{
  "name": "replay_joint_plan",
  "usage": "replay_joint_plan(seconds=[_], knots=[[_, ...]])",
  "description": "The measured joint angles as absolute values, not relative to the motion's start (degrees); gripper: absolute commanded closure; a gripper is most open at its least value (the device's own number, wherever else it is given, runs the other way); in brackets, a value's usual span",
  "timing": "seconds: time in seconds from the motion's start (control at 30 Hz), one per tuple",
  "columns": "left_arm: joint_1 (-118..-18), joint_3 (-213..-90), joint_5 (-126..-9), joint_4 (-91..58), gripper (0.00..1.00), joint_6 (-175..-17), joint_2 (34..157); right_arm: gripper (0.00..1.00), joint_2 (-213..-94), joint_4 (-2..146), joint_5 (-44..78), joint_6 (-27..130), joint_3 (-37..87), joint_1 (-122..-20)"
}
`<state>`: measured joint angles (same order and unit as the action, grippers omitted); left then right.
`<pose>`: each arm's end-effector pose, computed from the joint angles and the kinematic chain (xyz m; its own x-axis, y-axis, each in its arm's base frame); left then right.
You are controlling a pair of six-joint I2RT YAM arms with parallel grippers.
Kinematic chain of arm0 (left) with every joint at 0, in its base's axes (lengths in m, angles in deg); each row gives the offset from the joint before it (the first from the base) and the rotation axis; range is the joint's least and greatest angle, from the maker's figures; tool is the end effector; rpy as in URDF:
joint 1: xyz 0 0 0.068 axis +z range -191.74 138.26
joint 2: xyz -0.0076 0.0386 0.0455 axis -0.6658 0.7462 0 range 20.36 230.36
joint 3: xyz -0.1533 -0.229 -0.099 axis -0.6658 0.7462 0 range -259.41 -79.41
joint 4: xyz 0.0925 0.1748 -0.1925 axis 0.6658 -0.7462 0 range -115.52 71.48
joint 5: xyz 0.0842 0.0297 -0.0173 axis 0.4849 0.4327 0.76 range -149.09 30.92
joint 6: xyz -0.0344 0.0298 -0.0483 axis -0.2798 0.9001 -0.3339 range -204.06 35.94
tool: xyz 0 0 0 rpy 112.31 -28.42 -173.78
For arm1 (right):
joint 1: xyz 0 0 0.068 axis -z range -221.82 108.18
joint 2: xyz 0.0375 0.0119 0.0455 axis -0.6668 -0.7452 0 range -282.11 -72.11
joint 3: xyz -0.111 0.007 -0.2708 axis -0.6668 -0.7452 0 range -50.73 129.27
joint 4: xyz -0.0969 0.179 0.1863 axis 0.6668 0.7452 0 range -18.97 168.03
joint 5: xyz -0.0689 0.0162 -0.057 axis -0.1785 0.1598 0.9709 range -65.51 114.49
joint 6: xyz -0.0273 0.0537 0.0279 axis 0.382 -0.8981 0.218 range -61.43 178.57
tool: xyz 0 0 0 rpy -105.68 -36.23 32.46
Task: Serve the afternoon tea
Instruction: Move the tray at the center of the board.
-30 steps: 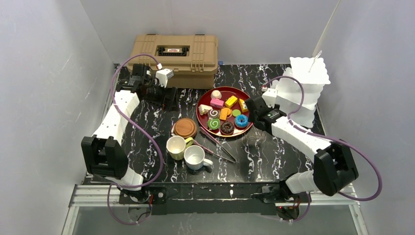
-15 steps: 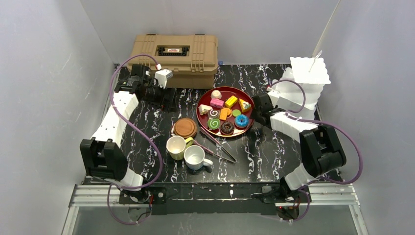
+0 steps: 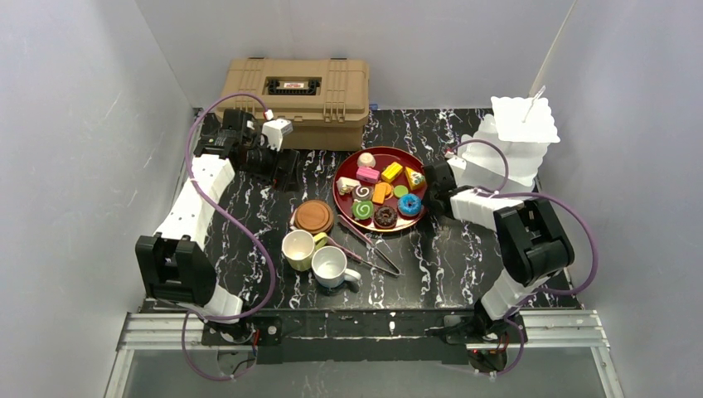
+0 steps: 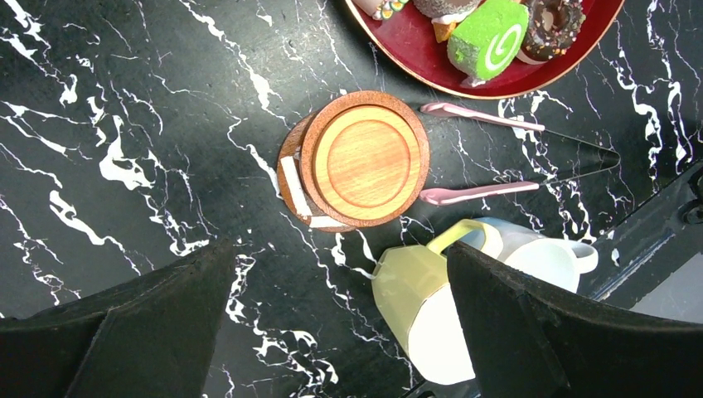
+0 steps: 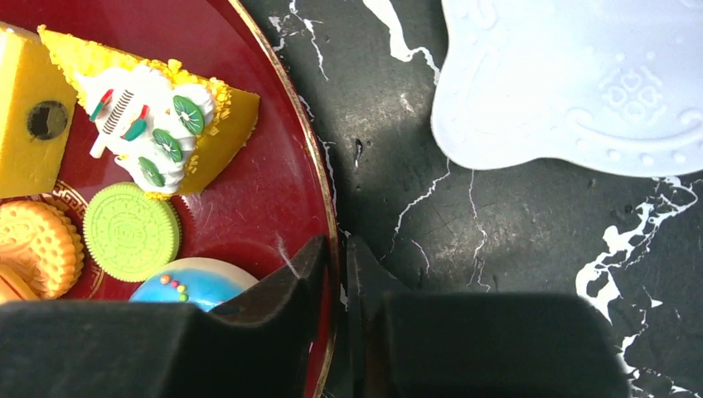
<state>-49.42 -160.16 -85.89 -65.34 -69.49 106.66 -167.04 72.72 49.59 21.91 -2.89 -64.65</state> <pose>0.3344 -0.0690 0.3363 -0.6610 0.3157 -0.6807 0.5769 0.7939 -0.1921 0.3273 0.1136 0.1555 -0.6122 0.3290 -0.7190 0.3388 0.9308 0.1374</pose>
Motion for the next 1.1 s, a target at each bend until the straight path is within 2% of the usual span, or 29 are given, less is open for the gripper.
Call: replay_joint_plan(seconds=[0.07,0.13,0.67,1.0,1.07,1.1], knots=[[-49.4,-160.2,-85.8,-65.3,0.01,-69.5,106.7,0.92,-167.3,71.6,48.9,21.4,-2.9,-64.8],[-49.4,-160.2,-85.6,-65.4,0.01,-69.5,106.7,0.96,-167.4,71.1,48.5,21.2,-2.9,-64.8],[-49.4,-160.4,-85.3,-65.5,0.01,-69.5,106.7,0.97,-170.2,70.9,52.4,19.3,-0.2,-75.1],[-49.4,-160.4,-85.0,-65.5,0.01,-69.5,106.7,0.85,-177.5,72.7,53.0,15.0,8.9,-80.7],[-49.4,-160.4,-85.0,-65.5,0.01,-69.5,106.7,0.78,-178.8,73.1,52.6,14.9,10.7,-81.5],[-49.4,-160.4,-84.9,-65.5,0.01,-69.5,106.7,0.7,-179.4,73.6,52.4,14.9,11.6,-81.9]])
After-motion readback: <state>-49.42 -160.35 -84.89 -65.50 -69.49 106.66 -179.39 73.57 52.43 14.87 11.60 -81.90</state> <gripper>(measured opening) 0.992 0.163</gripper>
